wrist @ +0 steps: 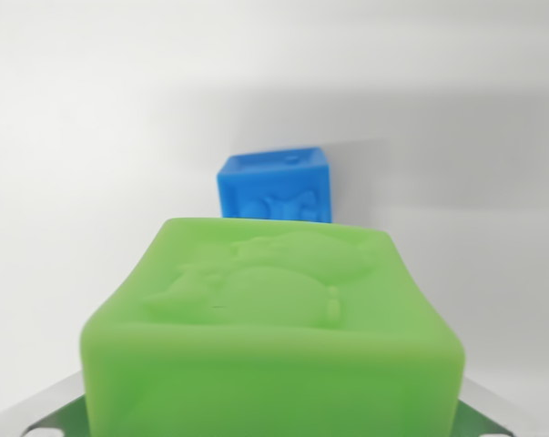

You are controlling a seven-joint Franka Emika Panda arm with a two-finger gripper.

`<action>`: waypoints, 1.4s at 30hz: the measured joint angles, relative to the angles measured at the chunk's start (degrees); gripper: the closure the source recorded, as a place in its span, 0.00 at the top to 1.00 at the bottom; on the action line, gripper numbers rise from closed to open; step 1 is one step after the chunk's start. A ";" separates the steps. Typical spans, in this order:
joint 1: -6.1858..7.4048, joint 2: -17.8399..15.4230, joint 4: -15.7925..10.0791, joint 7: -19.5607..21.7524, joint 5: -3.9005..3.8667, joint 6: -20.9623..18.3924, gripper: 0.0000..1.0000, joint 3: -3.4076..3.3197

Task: Stack cube

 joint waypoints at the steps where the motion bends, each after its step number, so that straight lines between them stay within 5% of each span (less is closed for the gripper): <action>1: 0.00 0.27 -0.06 -0.02 0.03 0.33 0.00 0.00; 42: -0.41 10.60 -0.35 -0.91 1.38 10.82 0.00 0.67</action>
